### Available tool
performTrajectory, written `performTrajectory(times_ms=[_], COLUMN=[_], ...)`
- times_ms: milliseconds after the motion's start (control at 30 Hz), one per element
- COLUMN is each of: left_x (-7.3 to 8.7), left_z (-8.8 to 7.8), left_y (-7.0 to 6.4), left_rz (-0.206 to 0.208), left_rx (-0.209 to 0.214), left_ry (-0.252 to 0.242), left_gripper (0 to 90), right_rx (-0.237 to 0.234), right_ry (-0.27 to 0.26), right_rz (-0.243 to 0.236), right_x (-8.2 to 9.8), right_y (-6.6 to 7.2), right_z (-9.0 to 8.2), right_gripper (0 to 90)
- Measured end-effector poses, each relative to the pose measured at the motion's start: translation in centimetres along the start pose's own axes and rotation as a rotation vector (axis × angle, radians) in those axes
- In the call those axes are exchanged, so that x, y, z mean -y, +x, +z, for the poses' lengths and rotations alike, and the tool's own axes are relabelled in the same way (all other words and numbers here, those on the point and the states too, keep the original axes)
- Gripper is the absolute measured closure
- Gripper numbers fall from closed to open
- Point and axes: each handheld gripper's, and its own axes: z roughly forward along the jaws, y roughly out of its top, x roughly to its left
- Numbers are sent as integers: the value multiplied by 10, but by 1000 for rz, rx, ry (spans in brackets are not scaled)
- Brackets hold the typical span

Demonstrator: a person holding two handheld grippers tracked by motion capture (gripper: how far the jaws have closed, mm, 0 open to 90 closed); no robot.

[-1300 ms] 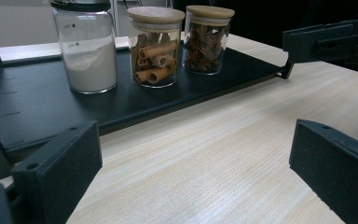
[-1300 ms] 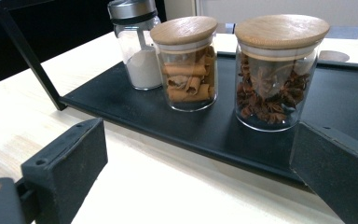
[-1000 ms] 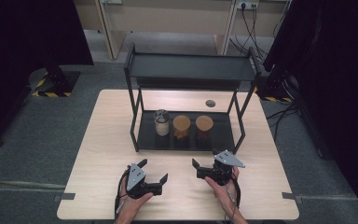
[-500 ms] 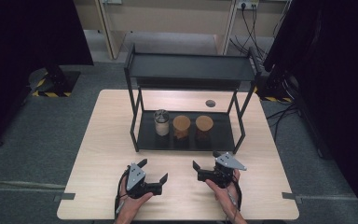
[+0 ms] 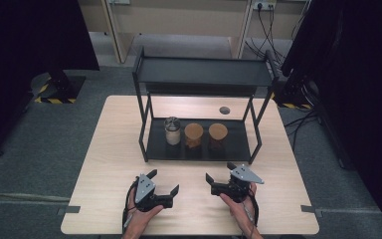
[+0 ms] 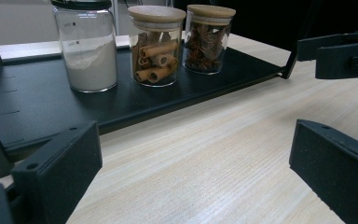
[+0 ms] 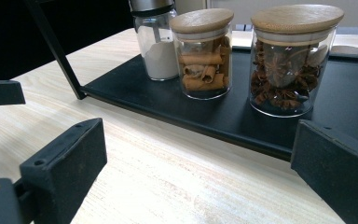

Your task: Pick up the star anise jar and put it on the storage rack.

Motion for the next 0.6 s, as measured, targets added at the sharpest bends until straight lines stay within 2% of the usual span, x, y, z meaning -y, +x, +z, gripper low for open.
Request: performTrajectory(times_ms=[600], left_x=[1], left_z=[-1], left_y=[0], left_rz=[-1], left_rx=[1], left_ry=[-5], left_gripper=[19], right_rx=[-15], right_ry=[1], right_rz=[0], right_x=[6], right_y=[2], right_z=[-5], right_gripper=[36])
